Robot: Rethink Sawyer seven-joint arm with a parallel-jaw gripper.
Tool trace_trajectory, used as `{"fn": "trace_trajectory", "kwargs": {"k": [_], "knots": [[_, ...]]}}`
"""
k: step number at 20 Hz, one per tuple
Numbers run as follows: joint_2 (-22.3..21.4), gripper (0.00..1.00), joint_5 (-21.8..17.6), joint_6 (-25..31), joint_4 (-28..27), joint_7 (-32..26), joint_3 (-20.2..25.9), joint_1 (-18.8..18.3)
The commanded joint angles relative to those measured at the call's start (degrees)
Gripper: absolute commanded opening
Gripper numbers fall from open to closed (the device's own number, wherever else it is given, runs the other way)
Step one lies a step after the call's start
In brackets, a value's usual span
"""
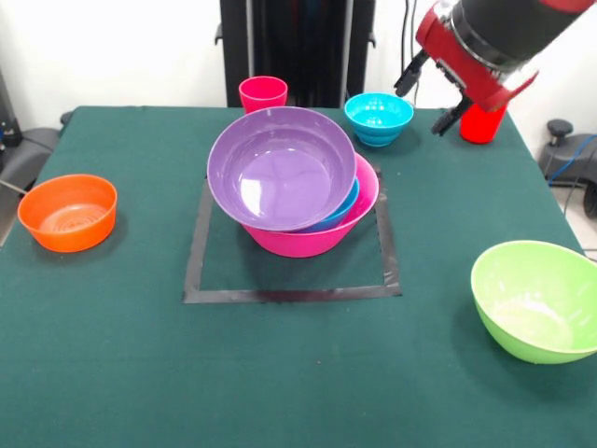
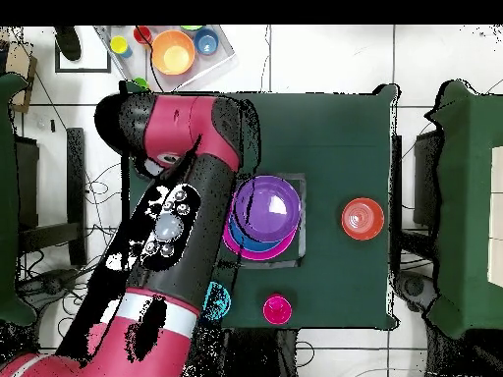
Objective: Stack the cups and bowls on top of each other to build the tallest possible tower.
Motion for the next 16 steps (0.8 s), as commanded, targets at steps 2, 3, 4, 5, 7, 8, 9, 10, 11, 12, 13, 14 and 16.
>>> {"fn": "trace_trajectory", "kwargs": {"k": [2, 3, 4, 5, 7, 8, 9, 10, 11, 12, 13, 14, 16], "knots": [[-7.3, 1.00, 1.4, -27.4, 20.6, 6.2, 7.3, -1.8], [-8.0, 1.00, 0.3, -31.0, 22.3, 4.5, 7.6, -2.1], [-9.1, 1.00, 0.9, -33.4, 24.6, 3.4, 8.6, -2.7], [-10.2, 1.00, 1.4, -35.8, 26.9, 2.3, 9.6, -3.3], [-12.3, 1.00, 0.4, -39.9, 30.1, 0.3, 10.4, -3.7], [-13.6, 1.00, 0.6, -41.2, 32.2, 0.3, 10.8, -3.7], [-14.7, 1.00, -0.1, -42.4, 33.7, 0.9, 10.2, -2.9], [-15.7, 1.00, -0.6, -43.4, 35.2, 1.8, 9.6, -2.0], [-17.0, 1.00, -0.5, -44.5, 37.4, 2.6, 9.4, -1.3], [-18.4, 1.00, -0.1, -45.5, 39.7, 2.7, 9.8, -1.1], [-19.8, 1.00, 0.2, -46.6, 42.0, 2.7, 10.2, -0.9], [-21.4, 1.00, 0.1, -46.4, 43.5, 2.5, 10.0, -0.4], [-25.1, 1.00, -0.2, -44.3, 46.0, 1.1, 9.5, 0.2]]}}
